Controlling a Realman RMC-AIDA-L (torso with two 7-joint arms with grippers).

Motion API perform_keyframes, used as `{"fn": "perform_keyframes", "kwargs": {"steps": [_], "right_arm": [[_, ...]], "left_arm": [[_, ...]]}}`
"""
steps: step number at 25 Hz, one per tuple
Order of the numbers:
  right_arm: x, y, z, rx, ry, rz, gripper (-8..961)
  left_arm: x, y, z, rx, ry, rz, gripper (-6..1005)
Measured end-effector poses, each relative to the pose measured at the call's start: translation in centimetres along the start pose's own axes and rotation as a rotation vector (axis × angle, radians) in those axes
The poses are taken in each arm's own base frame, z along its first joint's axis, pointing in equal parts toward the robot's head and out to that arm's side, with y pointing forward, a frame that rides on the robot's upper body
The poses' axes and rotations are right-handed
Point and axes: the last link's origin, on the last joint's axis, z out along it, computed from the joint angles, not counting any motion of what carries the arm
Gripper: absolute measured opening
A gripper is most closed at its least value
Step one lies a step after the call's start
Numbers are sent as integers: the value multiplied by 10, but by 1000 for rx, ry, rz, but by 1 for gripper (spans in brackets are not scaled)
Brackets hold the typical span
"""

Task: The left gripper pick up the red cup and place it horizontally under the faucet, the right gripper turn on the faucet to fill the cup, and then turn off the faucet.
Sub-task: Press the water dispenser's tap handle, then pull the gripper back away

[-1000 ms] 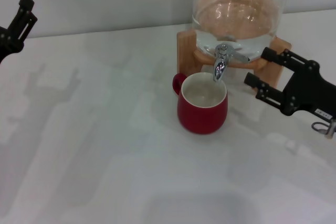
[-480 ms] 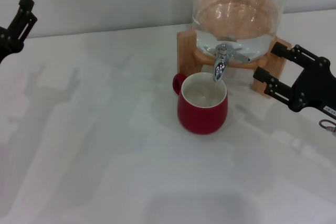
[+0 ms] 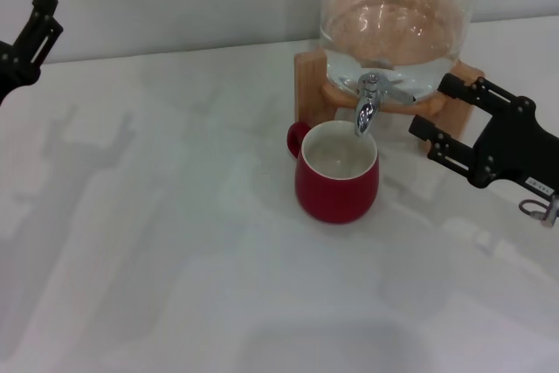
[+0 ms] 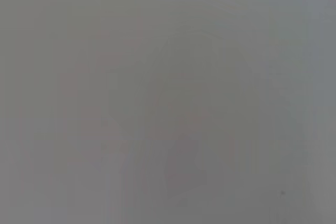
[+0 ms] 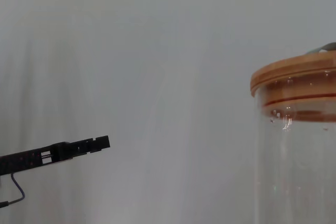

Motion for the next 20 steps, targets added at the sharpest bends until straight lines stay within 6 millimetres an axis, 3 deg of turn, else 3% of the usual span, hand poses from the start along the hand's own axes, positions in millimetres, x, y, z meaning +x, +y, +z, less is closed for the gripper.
{"fn": "perform_keyframes", "kwargs": {"steps": [20], "right_arm": [[3, 0, 12, -1, 6, -20, 674]], "left_arm": [[0, 0, 0, -2, -1, 0, 890]]}}
